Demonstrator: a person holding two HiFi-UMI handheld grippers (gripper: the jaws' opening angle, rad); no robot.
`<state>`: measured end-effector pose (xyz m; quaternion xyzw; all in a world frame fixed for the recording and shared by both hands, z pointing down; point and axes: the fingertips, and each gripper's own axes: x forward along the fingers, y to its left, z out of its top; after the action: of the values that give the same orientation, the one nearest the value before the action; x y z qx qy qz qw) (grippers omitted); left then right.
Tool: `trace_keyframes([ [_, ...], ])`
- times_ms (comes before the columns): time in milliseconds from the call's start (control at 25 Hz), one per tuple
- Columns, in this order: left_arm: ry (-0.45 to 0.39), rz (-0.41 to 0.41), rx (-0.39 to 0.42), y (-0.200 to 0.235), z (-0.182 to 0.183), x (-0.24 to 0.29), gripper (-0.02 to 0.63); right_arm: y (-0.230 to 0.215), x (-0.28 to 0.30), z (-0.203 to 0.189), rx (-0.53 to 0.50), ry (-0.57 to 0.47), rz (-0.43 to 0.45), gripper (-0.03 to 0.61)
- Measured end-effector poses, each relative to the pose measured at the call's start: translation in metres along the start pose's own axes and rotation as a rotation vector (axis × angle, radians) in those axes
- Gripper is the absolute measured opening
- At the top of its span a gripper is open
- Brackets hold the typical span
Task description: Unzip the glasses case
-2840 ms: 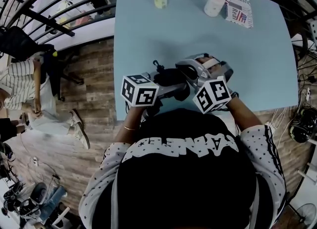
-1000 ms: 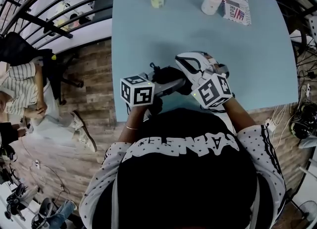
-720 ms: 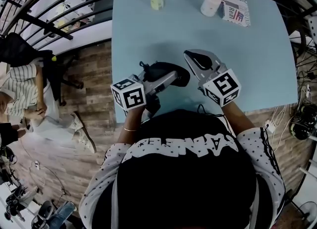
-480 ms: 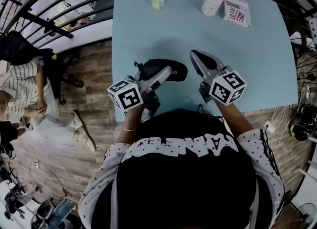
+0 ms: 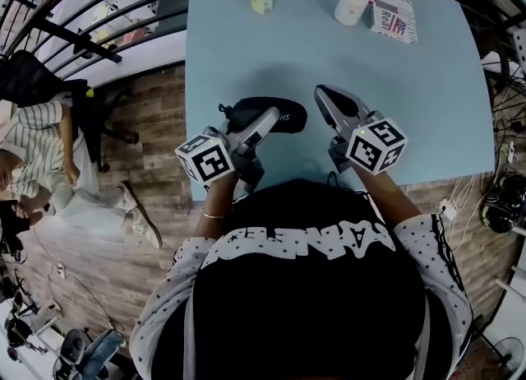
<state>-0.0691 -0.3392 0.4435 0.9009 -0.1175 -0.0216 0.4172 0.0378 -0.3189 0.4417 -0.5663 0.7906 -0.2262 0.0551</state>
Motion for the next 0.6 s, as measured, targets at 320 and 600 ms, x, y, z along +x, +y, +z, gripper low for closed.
trace_keyframes([
  [320, -0.010, 0.013, -0.011, 0.0030, 0.0006, -0.0028, 0.000, 0.0004, 0.0001, -0.0084, 0.004, 0.017, -0.002, 0.003],
  [600, -0.011, 0.021, -0.018, 0.0085, 0.0014, -0.0028, 0.000, -0.0014, 0.0011, -0.0092, 0.010, 0.018, -0.006, 0.003],
])
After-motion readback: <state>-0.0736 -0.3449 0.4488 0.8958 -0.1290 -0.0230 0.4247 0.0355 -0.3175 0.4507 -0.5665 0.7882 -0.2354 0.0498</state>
